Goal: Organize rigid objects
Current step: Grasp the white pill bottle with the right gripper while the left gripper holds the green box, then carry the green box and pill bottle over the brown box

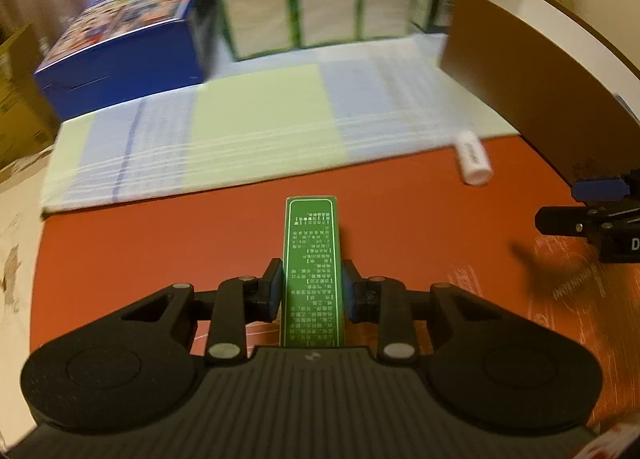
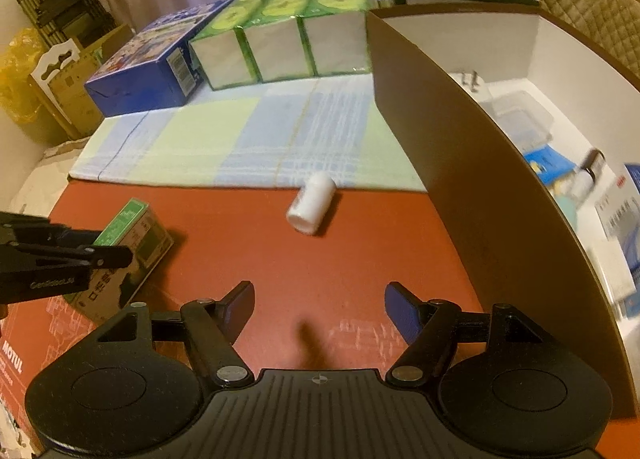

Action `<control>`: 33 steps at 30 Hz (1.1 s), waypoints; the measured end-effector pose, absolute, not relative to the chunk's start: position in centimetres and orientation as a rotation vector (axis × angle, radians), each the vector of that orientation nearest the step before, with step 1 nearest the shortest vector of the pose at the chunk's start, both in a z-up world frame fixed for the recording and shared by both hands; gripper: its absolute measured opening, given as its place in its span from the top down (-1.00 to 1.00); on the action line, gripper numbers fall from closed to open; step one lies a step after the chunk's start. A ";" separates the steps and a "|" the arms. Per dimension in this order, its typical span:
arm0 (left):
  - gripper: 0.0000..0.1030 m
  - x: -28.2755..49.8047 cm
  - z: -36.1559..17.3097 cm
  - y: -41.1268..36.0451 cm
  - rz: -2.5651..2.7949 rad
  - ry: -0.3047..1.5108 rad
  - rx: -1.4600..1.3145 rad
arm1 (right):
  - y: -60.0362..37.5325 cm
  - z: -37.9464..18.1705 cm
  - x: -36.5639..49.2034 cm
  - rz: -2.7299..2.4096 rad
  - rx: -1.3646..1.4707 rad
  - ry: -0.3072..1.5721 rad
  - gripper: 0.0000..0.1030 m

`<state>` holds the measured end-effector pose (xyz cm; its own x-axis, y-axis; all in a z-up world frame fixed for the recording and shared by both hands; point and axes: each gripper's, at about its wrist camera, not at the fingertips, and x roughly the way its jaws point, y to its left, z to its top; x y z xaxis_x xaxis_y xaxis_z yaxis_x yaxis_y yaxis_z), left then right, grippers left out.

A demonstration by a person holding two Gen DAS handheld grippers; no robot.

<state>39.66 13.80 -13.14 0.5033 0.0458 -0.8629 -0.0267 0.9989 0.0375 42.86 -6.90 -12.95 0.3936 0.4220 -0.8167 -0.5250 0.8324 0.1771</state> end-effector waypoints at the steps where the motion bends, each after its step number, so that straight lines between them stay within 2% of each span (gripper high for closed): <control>1: 0.50 39.7 -13.1 14.1 0.062 1.039 0.012 | -6.6 -13.1 43.2 0.603 -0.118 0.994 -0.35; 4: 0.50 39.8 -13.0 15.0 0.108 1.037 -0.010 | -5.5 -13.7 44.5 0.601 -0.124 0.978 -0.33; 16: 0.50 40.2 -13.3 15.9 0.165 1.051 -0.040 | -2.6 -16.5 50.0 0.555 -0.015 1.046 0.15; 21: 0.50 40.0 -13.5 15.6 0.160 1.063 -0.056 | -2.3 -17.2 50.3 0.553 -0.015 1.061 0.53; 33: 0.50 38.7 -13.6 13.1 0.124 1.080 -0.044 | -4.0 -17.2 46.2 0.637 -0.119 1.054 0.55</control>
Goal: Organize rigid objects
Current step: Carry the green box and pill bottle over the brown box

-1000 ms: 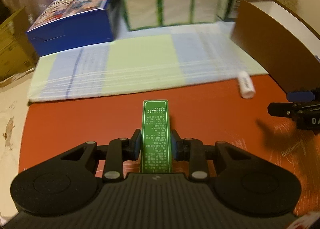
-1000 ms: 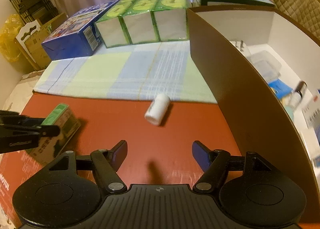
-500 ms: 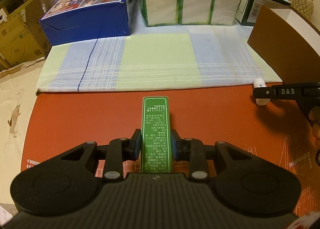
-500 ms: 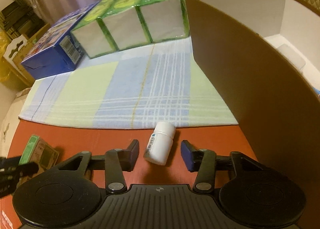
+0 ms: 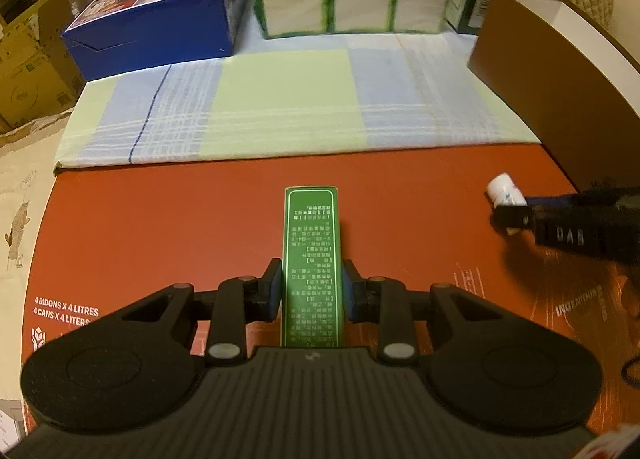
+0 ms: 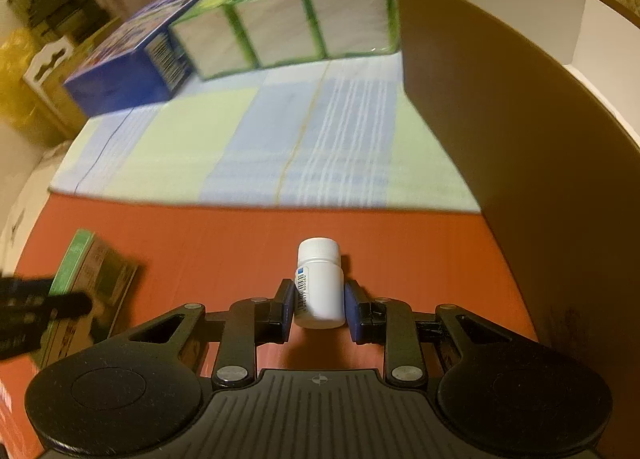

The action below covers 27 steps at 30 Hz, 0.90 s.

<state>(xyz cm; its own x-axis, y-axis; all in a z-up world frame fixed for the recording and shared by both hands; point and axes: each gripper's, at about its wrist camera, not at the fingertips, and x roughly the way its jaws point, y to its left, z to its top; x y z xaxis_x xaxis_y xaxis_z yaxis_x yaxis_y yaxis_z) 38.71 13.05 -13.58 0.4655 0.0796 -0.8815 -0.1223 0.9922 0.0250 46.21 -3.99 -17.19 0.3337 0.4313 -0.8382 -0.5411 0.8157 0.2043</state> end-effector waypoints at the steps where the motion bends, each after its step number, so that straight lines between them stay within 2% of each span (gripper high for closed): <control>1: 0.50 38.4 -13.5 12.8 0.119 1.081 -0.043 | -4.3 -17.2 45.4 0.647 -0.138 1.048 0.54; 16: 0.50 33.8 -13.3 8.0 0.009 1.112 0.003 | -7.7 -17.0 37.4 0.705 -0.234 1.042 0.54; 27: 0.49 34.4 -14.2 7.1 0.015 1.126 0.032 | -7.7 -17.1 37.0 0.690 -0.231 1.050 0.54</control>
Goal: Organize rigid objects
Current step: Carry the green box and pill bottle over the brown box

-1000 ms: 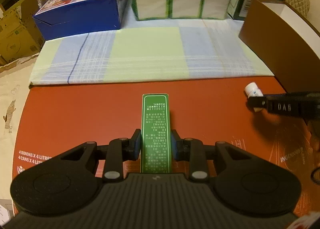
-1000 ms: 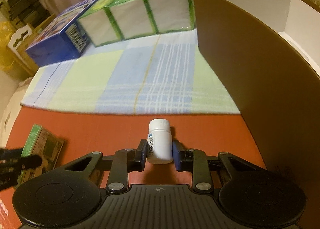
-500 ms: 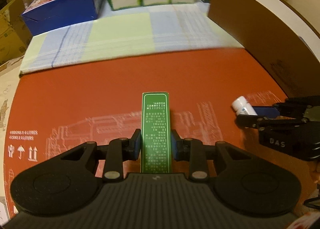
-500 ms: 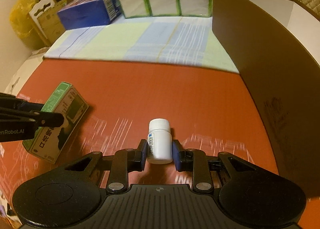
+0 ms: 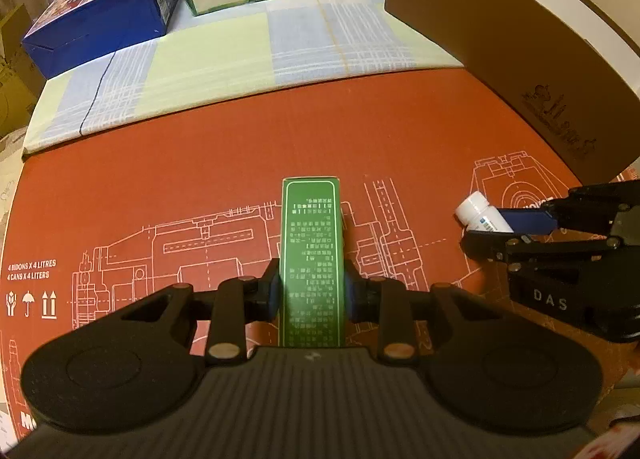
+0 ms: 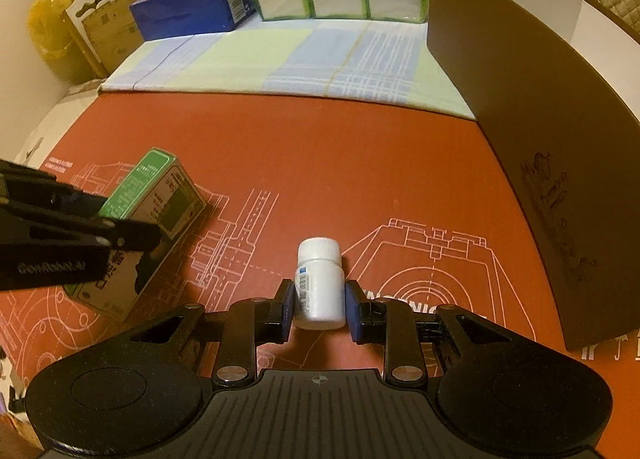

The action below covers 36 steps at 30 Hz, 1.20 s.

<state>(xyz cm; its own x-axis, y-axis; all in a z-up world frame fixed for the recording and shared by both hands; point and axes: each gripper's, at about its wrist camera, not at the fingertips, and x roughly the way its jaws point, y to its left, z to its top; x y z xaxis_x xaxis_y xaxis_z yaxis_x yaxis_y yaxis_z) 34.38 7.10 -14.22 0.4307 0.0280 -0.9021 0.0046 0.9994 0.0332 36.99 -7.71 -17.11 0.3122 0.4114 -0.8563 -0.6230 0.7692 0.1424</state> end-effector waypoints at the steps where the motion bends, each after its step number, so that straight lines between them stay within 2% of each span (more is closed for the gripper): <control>1: 0.49 34.4 -14.2 7.0 0.015 1.124 0.034 | -7.7 -17.1 37.1 0.690 -0.227 1.052 0.54; 26: 0.50 34.4 -14.2 6.9 0.006 1.113 0.035 | -7.5 -17.0 37.3 0.691 -0.217 1.056 0.54; 36: 0.50 34.3 -12.7 6.5 -0.013 1.066 0.024 | -7.9 -15.7 37.2 0.708 -0.197 1.031 0.54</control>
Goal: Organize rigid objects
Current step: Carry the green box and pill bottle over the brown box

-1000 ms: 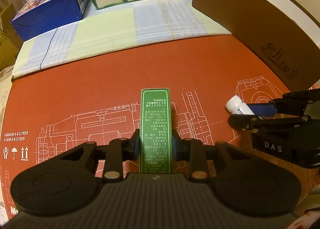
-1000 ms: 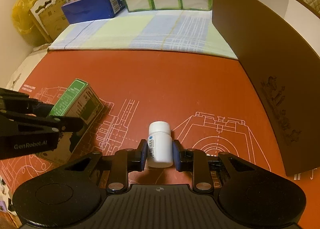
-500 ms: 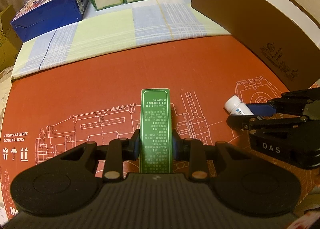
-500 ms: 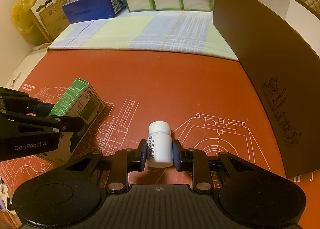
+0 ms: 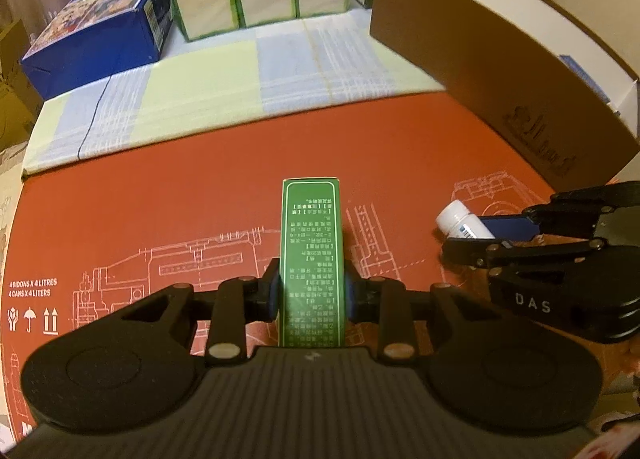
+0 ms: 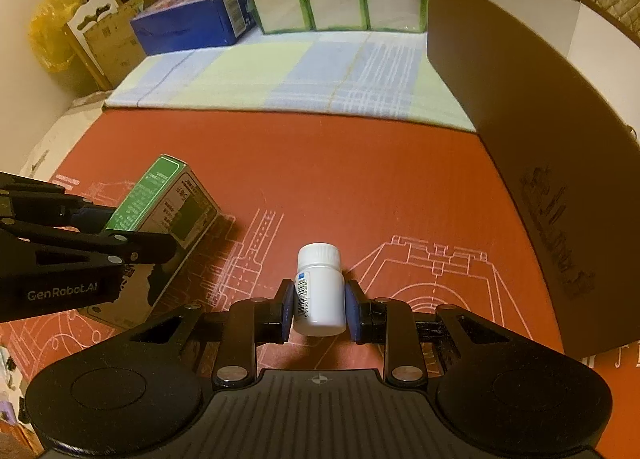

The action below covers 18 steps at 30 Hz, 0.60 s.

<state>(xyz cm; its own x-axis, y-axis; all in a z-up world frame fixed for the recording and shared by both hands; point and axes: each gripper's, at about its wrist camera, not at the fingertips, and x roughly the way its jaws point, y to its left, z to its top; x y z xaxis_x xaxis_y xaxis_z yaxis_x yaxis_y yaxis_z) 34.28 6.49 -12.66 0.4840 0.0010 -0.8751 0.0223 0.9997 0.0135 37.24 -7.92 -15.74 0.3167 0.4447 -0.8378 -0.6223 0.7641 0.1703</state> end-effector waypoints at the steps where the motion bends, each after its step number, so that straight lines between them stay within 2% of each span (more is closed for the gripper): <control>1: 0.50 34.3 -12.3 6.4 -0.017 1.058 0.022 | -8.0 -15.5 37.2 0.709 -0.194 1.028 0.54; 18: 0.50 36.0 -7.0 2.6 -0.100 0.963 0.032 | -10.7 -10.2 37.9 0.707 -0.127 0.926 0.54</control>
<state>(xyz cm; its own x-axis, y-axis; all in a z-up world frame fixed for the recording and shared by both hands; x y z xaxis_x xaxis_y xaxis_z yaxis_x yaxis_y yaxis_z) 36.03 2.60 -6.99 0.5671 -0.0711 -0.8206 0.0998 0.9949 -0.0173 37.87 -10.74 -10.21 0.3950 0.5035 -0.7684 -0.6086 0.7699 0.1916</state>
